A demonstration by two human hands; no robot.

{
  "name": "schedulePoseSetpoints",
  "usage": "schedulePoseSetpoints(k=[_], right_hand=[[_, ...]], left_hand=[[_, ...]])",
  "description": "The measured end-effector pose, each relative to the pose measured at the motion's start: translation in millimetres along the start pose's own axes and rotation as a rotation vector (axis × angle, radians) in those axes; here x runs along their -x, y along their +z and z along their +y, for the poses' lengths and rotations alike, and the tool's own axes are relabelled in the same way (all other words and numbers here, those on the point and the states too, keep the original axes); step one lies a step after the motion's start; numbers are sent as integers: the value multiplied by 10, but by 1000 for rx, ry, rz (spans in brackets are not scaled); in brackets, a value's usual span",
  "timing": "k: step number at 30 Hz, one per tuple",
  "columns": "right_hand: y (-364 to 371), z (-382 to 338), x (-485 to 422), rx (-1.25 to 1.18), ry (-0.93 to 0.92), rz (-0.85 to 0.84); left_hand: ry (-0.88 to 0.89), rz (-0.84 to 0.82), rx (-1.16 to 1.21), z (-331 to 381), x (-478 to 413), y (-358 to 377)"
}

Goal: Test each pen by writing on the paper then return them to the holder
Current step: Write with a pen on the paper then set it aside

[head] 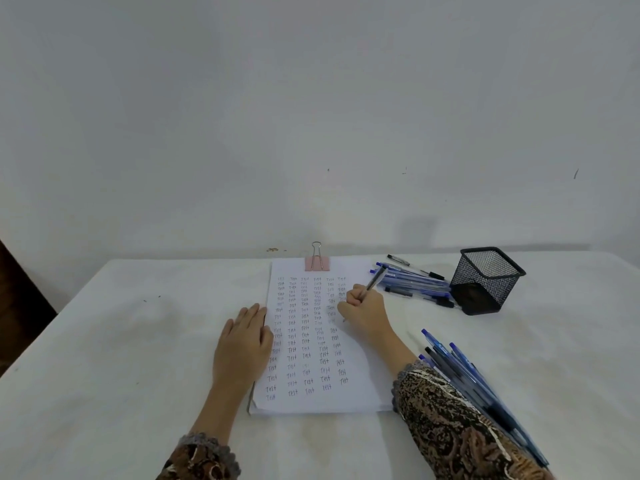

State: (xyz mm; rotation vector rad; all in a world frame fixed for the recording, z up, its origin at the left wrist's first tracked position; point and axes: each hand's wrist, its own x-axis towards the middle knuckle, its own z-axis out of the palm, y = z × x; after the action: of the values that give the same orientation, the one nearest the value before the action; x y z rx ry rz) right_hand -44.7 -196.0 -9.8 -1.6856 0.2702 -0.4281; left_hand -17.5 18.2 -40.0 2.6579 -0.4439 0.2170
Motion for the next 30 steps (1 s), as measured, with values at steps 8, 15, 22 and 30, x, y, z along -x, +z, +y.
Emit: schedulePoseSetpoints(k=[8,15,22,30], right_hand=[[-2,6,-5,6,2,63],[-18,30,-25,-3,-1,82],[-24,17,-16,48,-27,103],[-19,-14,-3,78,-51,71]], left_hand=[[-2,-20,9,1,-5,-17],[-10,-37,14,8,12,-29],[-8,-22,34,32,22,-57],[-11,-30,50,36,14,-68]])
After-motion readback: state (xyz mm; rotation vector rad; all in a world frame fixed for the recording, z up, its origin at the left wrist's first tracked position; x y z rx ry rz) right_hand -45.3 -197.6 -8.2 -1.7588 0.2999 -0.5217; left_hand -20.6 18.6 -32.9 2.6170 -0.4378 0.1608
